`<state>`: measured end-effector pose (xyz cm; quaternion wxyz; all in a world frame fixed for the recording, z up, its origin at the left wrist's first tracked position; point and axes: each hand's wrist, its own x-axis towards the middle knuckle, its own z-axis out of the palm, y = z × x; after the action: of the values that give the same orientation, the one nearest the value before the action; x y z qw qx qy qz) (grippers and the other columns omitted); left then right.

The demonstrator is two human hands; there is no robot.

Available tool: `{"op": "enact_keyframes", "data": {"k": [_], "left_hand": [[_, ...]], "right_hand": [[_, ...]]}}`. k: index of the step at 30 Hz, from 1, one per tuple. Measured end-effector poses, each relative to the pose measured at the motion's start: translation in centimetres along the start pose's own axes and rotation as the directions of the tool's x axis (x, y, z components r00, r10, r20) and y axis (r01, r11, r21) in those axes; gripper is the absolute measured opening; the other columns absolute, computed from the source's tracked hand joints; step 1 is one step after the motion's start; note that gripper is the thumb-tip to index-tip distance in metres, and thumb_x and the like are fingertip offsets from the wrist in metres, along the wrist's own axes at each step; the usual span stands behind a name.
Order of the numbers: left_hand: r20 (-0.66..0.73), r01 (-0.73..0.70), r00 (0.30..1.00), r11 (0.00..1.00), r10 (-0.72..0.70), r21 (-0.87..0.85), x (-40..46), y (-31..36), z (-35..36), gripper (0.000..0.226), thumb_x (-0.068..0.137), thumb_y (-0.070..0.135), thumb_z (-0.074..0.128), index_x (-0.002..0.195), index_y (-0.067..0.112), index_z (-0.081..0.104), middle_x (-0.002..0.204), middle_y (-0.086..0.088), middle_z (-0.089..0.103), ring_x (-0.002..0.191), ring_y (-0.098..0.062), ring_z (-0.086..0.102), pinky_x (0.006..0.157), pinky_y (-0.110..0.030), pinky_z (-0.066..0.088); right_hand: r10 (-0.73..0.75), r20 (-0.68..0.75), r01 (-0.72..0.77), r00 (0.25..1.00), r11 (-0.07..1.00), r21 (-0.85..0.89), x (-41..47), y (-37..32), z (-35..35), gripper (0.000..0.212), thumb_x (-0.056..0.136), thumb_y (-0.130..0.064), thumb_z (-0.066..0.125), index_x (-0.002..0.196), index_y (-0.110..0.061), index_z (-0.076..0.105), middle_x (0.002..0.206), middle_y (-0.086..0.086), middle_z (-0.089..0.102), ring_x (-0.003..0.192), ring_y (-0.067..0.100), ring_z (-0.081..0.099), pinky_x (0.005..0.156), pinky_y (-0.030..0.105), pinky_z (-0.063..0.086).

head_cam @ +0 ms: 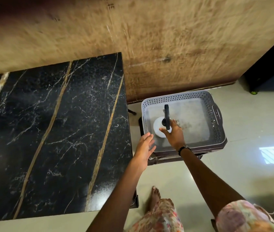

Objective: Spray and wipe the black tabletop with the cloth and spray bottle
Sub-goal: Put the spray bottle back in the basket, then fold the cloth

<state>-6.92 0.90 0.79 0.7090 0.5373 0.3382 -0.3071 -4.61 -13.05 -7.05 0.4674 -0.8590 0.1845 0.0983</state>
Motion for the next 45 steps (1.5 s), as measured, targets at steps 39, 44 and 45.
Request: {"op": "enact_keyframes", "data": {"k": [39,44,45], "left_hand": [[-0.513,-0.169,0.524,0.674,0.680,0.719,-17.8,7.7,-60.8,0.029,0.091,0.012,0.054,0.117,0.000,0.057,0.122,-0.021,0.056,0.112,-0.036,0.047,0.089,-0.041,0.044],[-0.537,-0.269,0.595,0.778,0.598,0.567,-17.9,6.7,-61.9,0.026,0.092,0.019,0.053,0.114,0.005,0.058,0.110,-0.014,0.063,0.100,-0.028,0.060,0.084,-0.037,0.050],[-0.536,-0.277,0.628,0.806,0.564,0.523,-18.0,6.4,-61.8,0.026,0.092,0.019,0.054,0.114,0.006,0.058,0.107,-0.012,0.065,0.097,-0.027,0.062,0.084,-0.036,0.052]], "right_hand": [[-0.490,0.543,0.681,0.682,0.695,-0.230,-27.9,-39.7,45.1,0.044,0.090,0.003,0.048,0.131,-0.013,0.053,0.137,0.005,0.048,0.125,0.024,0.044,0.105,0.036,0.040],[-0.432,0.682,0.762,0.590,0.578,-0.292,-26.7,-40.6,47.4,0.045,0.092,0.002,0.048,0.134,-0.014,0.053,0.141,0.005,0.045,0.132,0.022,0.034,0.106,0.036,0.038],[-0.425,0.683,0.757,0.594,0.583,-0.295,-26.5,-40.7,47.6,0.041,0.093,-0.001,0.048,0.131,-0.014,0.055,0.139,0.005,0.048,0.131,0.022,0.036,0.106,0.037,0.038]]}}
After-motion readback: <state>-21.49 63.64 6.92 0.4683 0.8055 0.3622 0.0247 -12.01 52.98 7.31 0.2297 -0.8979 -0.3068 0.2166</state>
